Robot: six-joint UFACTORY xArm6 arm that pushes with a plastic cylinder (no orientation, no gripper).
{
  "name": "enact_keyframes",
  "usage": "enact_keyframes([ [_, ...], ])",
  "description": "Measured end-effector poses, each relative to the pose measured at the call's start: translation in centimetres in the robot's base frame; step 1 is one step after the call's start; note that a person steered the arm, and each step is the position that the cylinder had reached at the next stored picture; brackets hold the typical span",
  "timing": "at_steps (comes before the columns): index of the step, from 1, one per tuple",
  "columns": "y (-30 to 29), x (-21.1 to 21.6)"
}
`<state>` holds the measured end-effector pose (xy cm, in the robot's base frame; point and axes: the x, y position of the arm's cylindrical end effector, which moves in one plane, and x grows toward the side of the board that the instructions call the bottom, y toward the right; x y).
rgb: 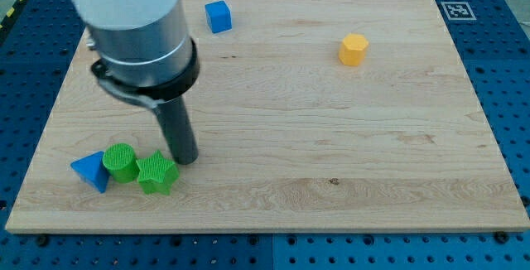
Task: Move the yellow hexagon to the green circle and green star
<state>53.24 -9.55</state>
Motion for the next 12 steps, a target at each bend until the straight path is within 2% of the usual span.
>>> enact_keyframes([
  [2, 18.0, -6.2],
  [4, 30.4, -17.6],
  [5, 31.4, -18.9],
  [8, 24.5, -19.3],
  [10, 22.5, -15.9],
  [12, 16.6, -17.0],
])
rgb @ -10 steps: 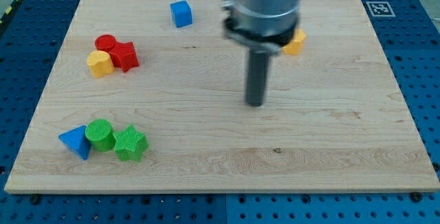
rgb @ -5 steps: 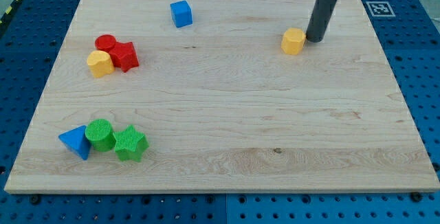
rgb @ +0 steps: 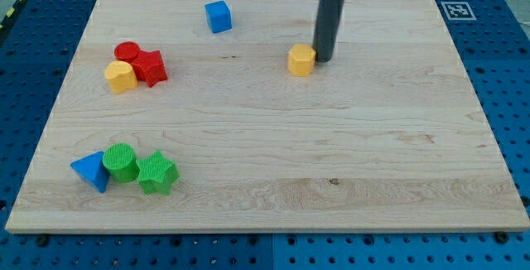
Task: Move the yellow hexagon to the green circle and green star
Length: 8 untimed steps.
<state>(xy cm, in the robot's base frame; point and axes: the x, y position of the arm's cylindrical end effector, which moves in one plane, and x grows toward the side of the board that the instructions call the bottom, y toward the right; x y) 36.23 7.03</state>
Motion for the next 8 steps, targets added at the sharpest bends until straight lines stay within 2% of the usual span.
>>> enact_keyframes([
  [3, -7.4, 0.8],
  [5, -7.7, 6.0],
  [8, -12.8, 7.9],
])
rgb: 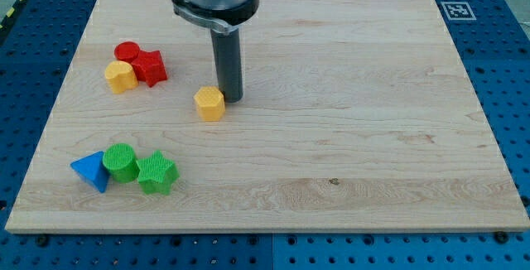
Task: Move the yellow hexagon to the green circle and green star
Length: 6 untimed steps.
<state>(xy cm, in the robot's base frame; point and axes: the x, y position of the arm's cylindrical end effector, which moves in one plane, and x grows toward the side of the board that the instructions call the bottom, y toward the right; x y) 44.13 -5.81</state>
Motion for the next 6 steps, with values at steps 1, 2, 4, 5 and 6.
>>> enact_keyframes([
  [1, -1.5, 0.2],
  [2, -2.4, 0.4],
  [4, -3.1, 5.0],
  [5, -4.4, 5.6],
  [6, -5.4, 2.5],
])
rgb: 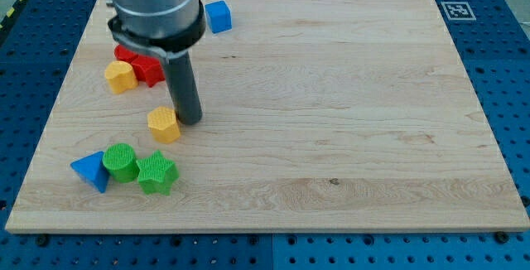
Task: Move the yellow hexagon to the green circle and green star
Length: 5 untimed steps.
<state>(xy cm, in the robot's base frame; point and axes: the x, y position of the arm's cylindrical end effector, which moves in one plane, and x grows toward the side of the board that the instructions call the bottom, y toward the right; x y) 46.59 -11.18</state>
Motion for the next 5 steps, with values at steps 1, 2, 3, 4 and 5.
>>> enact_keyframes([
  [1, -1.4, -0.5],
  [2, -2.6, 2.0],
  [3, -2.7, 2.9],
  [4, -2.2, 1.4],
  [5, 2.5, -2.1],
])
